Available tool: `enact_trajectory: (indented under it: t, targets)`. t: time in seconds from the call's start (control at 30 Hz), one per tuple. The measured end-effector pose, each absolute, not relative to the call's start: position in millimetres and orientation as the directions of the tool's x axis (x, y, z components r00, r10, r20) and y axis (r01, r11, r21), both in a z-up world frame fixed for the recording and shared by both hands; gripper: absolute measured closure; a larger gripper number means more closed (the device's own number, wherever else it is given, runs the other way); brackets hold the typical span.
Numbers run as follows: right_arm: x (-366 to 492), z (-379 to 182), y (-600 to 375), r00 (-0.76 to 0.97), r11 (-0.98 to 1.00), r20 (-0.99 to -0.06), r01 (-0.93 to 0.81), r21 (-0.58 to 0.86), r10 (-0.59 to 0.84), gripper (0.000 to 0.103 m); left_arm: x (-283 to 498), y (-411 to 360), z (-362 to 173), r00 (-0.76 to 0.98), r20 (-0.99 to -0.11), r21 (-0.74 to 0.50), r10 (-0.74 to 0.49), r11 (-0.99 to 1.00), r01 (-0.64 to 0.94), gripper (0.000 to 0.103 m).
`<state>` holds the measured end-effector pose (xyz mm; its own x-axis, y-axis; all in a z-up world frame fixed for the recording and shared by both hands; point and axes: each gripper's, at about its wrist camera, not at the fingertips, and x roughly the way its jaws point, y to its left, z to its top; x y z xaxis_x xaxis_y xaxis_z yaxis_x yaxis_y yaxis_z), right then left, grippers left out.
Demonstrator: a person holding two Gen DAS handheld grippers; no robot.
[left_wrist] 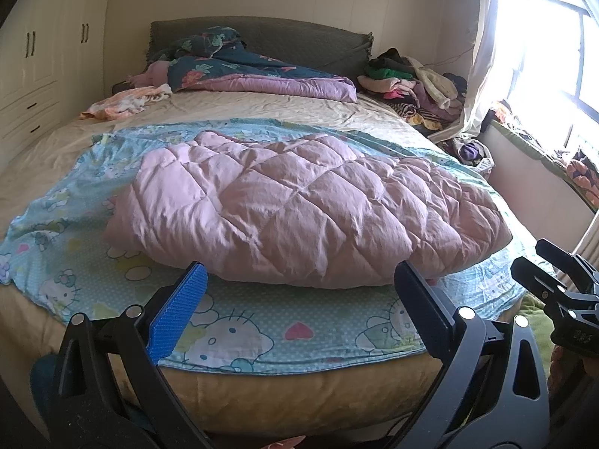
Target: Fold large clothes
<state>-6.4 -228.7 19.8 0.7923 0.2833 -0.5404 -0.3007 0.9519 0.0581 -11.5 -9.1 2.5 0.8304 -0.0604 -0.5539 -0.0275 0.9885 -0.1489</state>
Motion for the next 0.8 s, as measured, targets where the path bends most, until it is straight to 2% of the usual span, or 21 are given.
enact_trajectory:
  t: [0.27, 0.4, 0.53, 0.6, 0.7, 0.8]
  targets:
    - [-7.5, 23.0, -240.1, 0.808, 0.960, -0.525, -0.272, 0.068, 0.267, 0.004, -13.6, -3.3, 4.0, 0.840, -0.541, -0.169, -0.048, 0.984, -0.053, 0.009]
    - [-7.3, 31.4, -282.0, 0.852, 0.982, -0.488, -0.155, 0.106, 0.188, 0.004, -12.8, 13.0, 3.8, 0.838, -0.545, -0.185, -0.003, 0.976, -0.117, 0.009]
    - [-5.0, 32.5, -355.2, 0.880, 0.990, -0.475, 0.047, 0.133, 0.022, 0.004, -2.7, 47.9, 1.8, 0.827, -0.559, -0.189, 0.065, 0.961, -0.204, 0.009]
    - [-4.6, 25.2, -415.2, 0.867, 0.966, -0.488, 0.205, 0.157, -0.104, 0.004, 8.7, 84.5, 0.0, 0.809, -0.573, -0.192, 0.132, 0.938, -0.289, 0.009]
    - [-6.1, -5.2, -521.7, 0.751, 0.858, -0.561, 0.496, 0.132, -0.348, 0.004, 29.0, 159.1, -4.5, 0.739, -0.604, -0.165, 0.297, 0.861, -0.481, 0.009]
    - [-16.3, -50.5, -628.6, 0.554, 0.682, -0.665, 0.726, 0.090, -0.502, 0.004, 44.5, 241.2, -6.8, 0.669, -0.611, -0.168, 0.424, 0.756, -0.633, 0.009]
